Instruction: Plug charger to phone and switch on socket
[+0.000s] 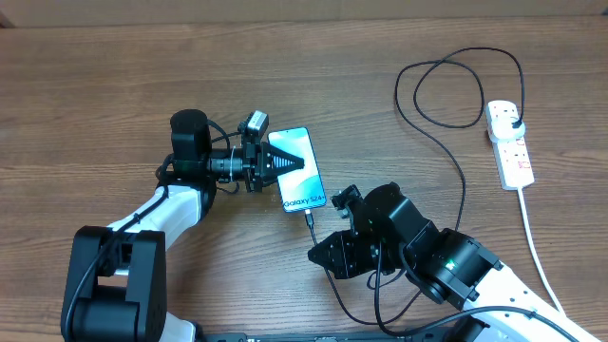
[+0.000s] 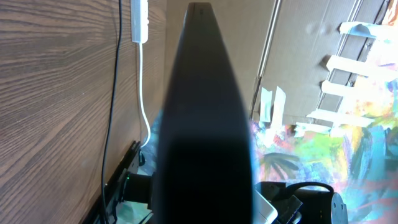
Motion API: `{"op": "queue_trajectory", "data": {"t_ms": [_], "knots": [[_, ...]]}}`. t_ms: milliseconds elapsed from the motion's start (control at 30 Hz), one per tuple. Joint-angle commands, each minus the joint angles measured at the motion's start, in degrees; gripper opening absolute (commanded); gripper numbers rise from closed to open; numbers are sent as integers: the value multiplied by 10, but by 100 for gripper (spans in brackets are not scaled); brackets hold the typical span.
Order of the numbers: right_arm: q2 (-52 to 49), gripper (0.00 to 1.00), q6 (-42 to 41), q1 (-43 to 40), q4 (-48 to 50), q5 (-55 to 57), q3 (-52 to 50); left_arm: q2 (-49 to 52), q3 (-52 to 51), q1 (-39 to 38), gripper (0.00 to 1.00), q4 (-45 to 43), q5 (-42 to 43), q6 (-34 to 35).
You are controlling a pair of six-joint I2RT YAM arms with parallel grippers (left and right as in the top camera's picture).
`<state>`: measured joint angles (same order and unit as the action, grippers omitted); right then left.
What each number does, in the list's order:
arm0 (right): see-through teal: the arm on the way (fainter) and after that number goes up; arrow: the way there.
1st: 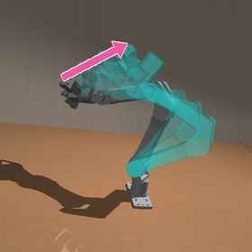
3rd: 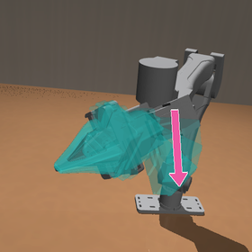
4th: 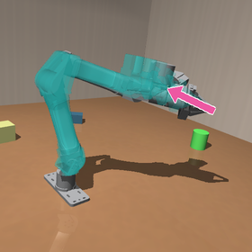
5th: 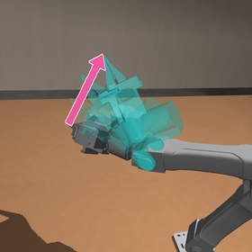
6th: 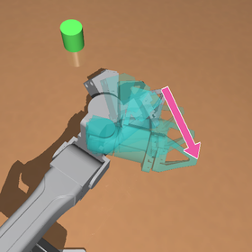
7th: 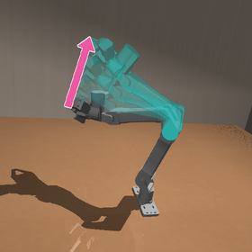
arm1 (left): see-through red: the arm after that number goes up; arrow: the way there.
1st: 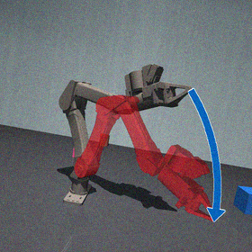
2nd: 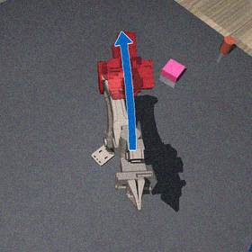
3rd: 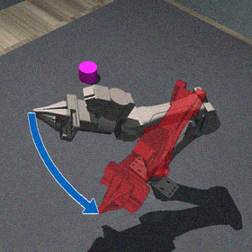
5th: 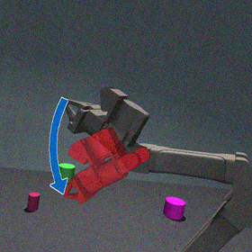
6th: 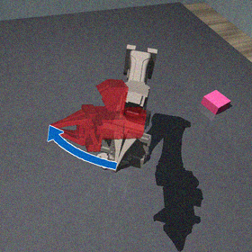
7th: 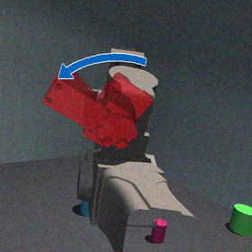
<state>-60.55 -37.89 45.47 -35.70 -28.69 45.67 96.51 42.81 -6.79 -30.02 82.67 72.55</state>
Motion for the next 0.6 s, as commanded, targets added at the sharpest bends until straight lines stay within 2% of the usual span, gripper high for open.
{"op": "queue_trajectory", "data": {"t_ms": [0, 433, 567], "knots": [[0, 4, 4, 3, 1, 0, -1, -2, 16, -4, 4, -4, 5, 8], [0, 4, 4, 3, 1, 7, -1, -2, 16, -12, 4, -5, 23, 24], [0, 4, 4, 3, 5, 9, -1, -2, 16, -12, 4, -5, 25, 0]]}}
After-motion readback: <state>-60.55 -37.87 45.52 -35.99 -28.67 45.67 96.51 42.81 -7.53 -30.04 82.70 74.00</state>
